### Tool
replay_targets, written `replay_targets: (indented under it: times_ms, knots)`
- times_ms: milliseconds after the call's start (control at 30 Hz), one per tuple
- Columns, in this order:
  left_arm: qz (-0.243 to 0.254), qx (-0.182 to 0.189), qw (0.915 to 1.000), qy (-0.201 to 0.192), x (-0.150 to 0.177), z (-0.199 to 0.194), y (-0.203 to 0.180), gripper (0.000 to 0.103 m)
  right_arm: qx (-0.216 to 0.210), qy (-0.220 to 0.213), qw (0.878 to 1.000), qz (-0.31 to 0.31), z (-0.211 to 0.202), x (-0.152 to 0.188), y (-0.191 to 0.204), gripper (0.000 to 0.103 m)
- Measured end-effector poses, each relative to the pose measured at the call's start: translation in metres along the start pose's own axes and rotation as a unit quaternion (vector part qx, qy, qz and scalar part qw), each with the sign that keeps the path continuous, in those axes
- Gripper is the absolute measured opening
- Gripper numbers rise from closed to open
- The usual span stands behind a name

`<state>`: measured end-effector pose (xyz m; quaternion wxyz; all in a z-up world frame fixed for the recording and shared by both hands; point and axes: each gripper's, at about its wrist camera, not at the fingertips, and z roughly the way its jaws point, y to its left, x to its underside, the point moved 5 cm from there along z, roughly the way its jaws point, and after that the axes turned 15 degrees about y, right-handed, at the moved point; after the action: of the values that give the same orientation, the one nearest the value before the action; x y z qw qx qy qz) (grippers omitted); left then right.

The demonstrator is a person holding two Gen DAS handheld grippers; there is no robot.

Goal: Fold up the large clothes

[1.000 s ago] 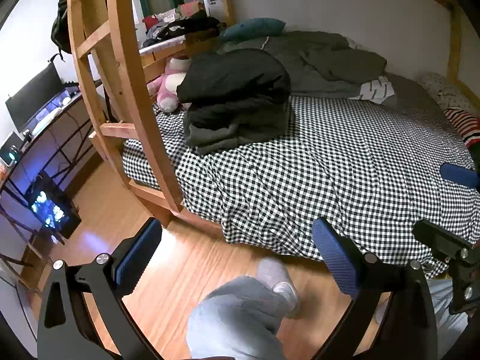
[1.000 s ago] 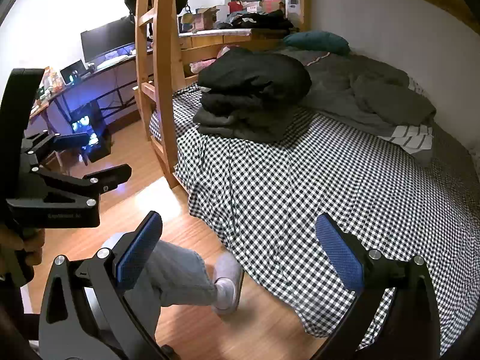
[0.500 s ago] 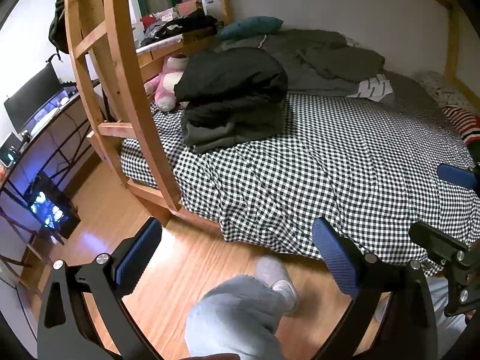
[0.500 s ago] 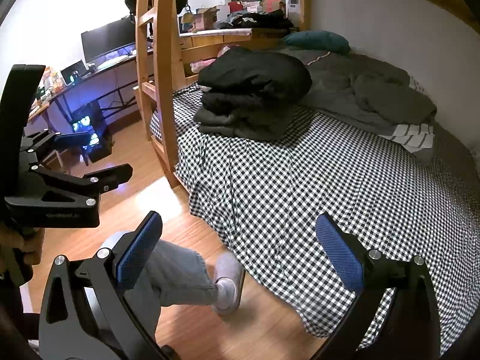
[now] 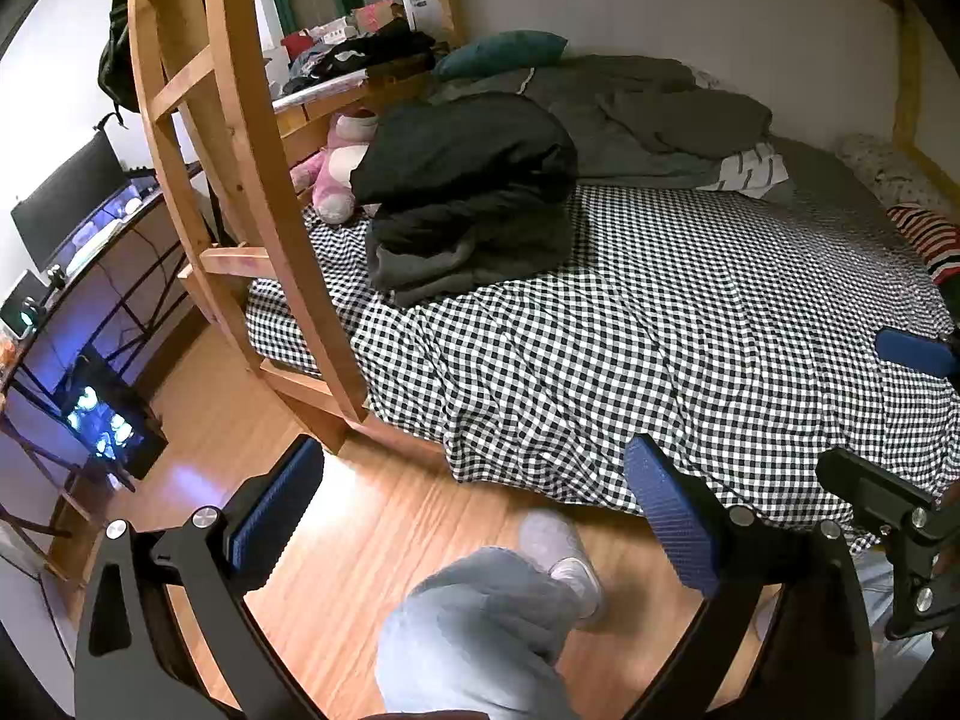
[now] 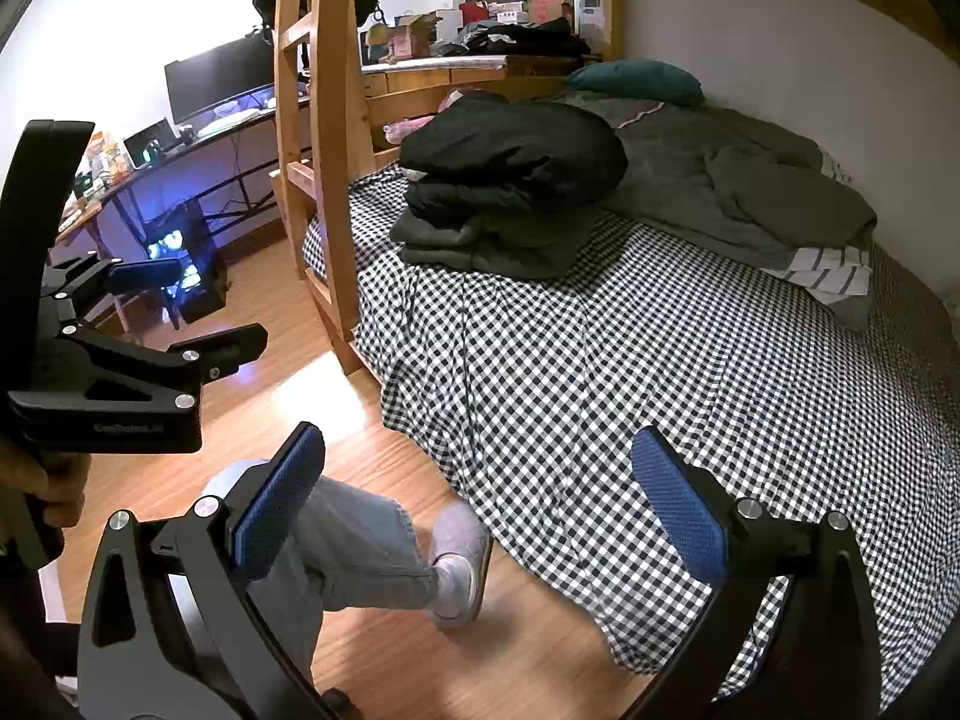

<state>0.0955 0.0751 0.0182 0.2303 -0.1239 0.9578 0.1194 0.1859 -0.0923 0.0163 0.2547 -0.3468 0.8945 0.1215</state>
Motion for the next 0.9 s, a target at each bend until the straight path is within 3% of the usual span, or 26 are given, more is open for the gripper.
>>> replay_targets:
  times_ms: [900]
  knots:
    - [0.000,-0.003,1.0000,0.004,0.0029,-0.0015,-0.0025,0.099,-0.009,0.001,1.000,-0.004,-0.0009,0.0051,0.0014,0.100]
